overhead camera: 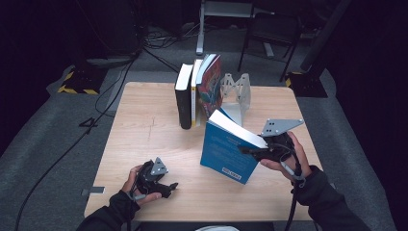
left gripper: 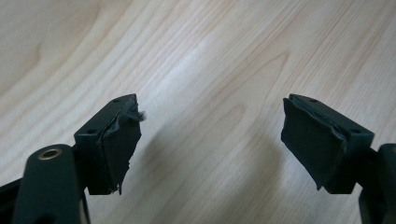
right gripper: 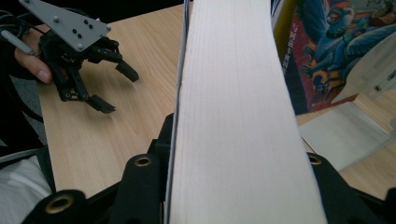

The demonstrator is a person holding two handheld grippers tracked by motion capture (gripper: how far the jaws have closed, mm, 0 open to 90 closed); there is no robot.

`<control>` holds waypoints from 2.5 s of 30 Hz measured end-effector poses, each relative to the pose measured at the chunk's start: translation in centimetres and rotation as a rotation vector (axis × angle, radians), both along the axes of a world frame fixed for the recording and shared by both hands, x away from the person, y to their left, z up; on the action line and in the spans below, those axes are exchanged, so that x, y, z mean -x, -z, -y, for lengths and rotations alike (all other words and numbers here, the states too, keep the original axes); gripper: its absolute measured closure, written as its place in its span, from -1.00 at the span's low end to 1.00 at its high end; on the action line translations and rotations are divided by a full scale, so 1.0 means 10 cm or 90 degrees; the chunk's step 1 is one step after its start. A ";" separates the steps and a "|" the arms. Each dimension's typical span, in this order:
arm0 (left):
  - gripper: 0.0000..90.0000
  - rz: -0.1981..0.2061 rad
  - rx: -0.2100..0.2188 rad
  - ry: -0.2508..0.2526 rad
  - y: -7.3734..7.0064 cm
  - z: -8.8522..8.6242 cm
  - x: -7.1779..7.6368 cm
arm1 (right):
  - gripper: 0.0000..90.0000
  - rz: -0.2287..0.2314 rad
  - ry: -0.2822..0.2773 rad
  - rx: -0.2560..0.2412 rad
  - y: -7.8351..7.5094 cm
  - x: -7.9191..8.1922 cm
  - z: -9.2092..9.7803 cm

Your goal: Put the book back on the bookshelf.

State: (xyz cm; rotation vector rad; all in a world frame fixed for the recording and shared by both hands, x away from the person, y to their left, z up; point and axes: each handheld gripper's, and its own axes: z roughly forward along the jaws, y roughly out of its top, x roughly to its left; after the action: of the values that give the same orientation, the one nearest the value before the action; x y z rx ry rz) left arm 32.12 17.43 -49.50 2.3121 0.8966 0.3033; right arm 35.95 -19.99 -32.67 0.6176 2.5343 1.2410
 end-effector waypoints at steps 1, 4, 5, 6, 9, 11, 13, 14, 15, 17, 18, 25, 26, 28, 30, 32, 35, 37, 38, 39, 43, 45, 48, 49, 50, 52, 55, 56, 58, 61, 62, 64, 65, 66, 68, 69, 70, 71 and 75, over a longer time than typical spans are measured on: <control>-0.58 -0.002 -0.003 -0.008 0.01 0.00 -0.01 | 0.33 -0.003 0.007 -0.001 0.00 0.00 0.04; -0.60 0.002 0.008 -0.010 0.03 -0.03 -0.02 | 0.33 -0.006 0.012 -0.003 -0.01 0.00 0.09; -0.56 0.002 0.007 -0.013 0.03 -0.04 -0.02 | 0.33 -0.007 0.017 -0.005 0.00 0.00 0.13; -0.56 0.006 0.009 -0.015 0.04 -0.04 -0.02 | 0.33 -0.007 0.020 -0.008 0.00 0.00 0.16; -0.61 0.017 0.017 -0.013 0.06 -0.03 -0.03 | 0.33 -0.007 0.031 -0.006 -0.01 -0.01 0.23; -0.65 0.024 0.025 -0.005 0.08 -0.04 -0.03 | 0.33 -0.006 0.039 -0.003 -0.01 0.00 0.29; -0.66 0.030 0.031 -0.004 0.09 -0.04 -0.04 | 0.33 -0.006 0.044 -0.001 -0.02 0.00 0.32; -0.67 0.031 0.034 -0.003 0.09 -0.05 -0.04 | 0.33 -0.007 0.049 -0.002 -0.02 0.01 0.35; -0.67 0.030 0.035 -0.002 0.10 -0.05 -0.04 | 0.33 -0.008 0.054 -0.003 -0.03 0.02 0.38; -0.67 0.030 0.035 -0.003 0.10 -0.04 -0.04 | 0.33 -0.009 0.059 -0.003 -0.04 0.03 0.43; -0.67 0.030 0.035 -0.003 0.10 -0.04 -0.04 | 0.33 -0.008 0.061 -0.002 -0.05 0.04 0.45; -0.67 0.031 0.035 -0.001 0.09 -0.04 -0.04 | 0.33 0.022 0.114 -0.024 -0.12 0.11 0.52; -0.66 0.033 0.034 -0.001 0.09 -0.04 -0.04 | 0.34 0.023 0.119 -0.020 -0.12 0.11 0.52; -0.66 0.033 0.035 -0.001 0.10 -0.04 -0.04 | 0.34 0.022 0.118 -0.011 -0.14 0.13 0.52; -0.66 0.032 0.035 0.000 0.10 -0.04 -0.04 | 0.34 0.017 0.117 -0.009 -0.15 0.13 0.52; -0.66 0.032 0.035 0.001 0.10 -0.04 -0.04 | 0.34 0.016 0.121 -0.008 -0.18 0.12 0.52; -0.66 0.033 0.034 0.006 0.10 -0.04 -0.05 | 0.34 0.017 0.120 -0.002 -0.22 0.08 0.49; -0.66 0.034 0.034 0.007 0.10 -0.04 -0.05 | 0.34 0.012 0.118 0.006 -0.24 0.07 0.48; -0.66 0.033 0.034 0.008 0.10 -0.04 -0.05 | 0.34 0.012 0.122 0.007 -0.25 0.05 0.47; -0.66 0.033 0.034 0.008 0.09 -0.04 -0.05 | 0.34 0.014 0.122 0.013 -0.28 0.03 0.44; -0.66 0.033 0.033 0.012 0.09 -0.05 -0.06 | 0.34 0.017 0.120 0.026 -0.33 -0.02 0.38; -0.66 0.033 0.033 0.012 0.09 -0.05 -0.06 | 0.34 0.018 0.121 0.025 -0.34 -0.06 0.36; -0.66 0.033 0.034 0.012 0.09 -0.05 -0.06 | 0.34 0.018 0.129 0.022 -0.36 -0.12 0.34; -0.66 0.033 0.033 0.012 0.09 -0.05 -0.06 | 0.34 0.020 0.128 0.025 -0.36 -0.13 0.32; -0.66 0.033 0.033 0.012 0.09 -0.05 -0.06 | 0.34 0.024 0.125 0.029 -0.36 -0.15 0.31; -0.66 0.033 0.034 0.013 0.09 -0.05 -0.06 | 0.34 0.028 0.126 0.032 -0.36 -0.18 0.28; -0.66 0.032 0.034 0.015 0.09 -0.05 -0.05 | 0.34 0.027 0.128 0.033 -0.38 -0.24 0.24; -0.66 0.033 0.034 0.016 0.09 -0.05 -0.06 | 0.33 0.027 0.130 0.031 -0.39 -0.26 0.23; -0.66 0.033 0.034 0.020 0.09 -0.06 -0.06 | 0.33 0.027 0.131 0.032 -0.40 -0.30 0.21; -0.65 0.033 0.034 0.023 0.09 -0.06 -0.05 | 0.33 0.030 0.139 0.038 -0.43 -0.40 0.15; -0.65 0.033 0.034 0.023 0.09 -0.06 -0.05 | 0.33 0.033 0.144 0.039 -0.44 -0.43 0.13; -0.65 0.033 0.034 0.023 0.09 -0.06 -0.05 | 0.33 0.036 0.152 0.040 -0.46 -0.49 0.10; -0.65 0.032 0.034 0.024 0.09 -0.06 -0.05 | 0.33 0.039 0.159 0.038 -0.47 -0.53 0.09; -0.65 0.032 0.035 0.024 0.09 -0.06 -0.05 | 0.33 0.039 0.161 0.037 -0.48 -0.55 0.08; -0.65 0.032 0.035 0.024 0.09 -0.06 -0.05 | 0.33 0.044 0.168 0.032 -0.50 -0.61 0.06; -0.66 0.032 0.035 0.024 0.09 -0.06 -0.05 | 0.33 0.044 0.168 0.032 -0.50 -0.61 0.06; -0.66 0.032 0.035 0.024 0.09 -0.06 -0.05 | 0.33 0.045 0.169 0.033 -0.52 -0.65 0.05; -0.66 0.032 0.034 0.024 0.09 -0.07 -0.05 | 0.33 0.048 0.173 0.033 -0.53 -0.68 0.04; -0.66 0.032 0.035 0.024 0.09 -0.07 -0.05 | 0.33 0.055 0.191 0.031 -0.56 -0.78 0.00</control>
State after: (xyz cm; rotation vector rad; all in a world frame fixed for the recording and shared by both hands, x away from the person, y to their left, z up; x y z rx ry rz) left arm 32.60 18.08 -50.44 2.2586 0.8260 0.3154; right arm 43.78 -20.00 -27.08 0.8743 2.2896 1.0716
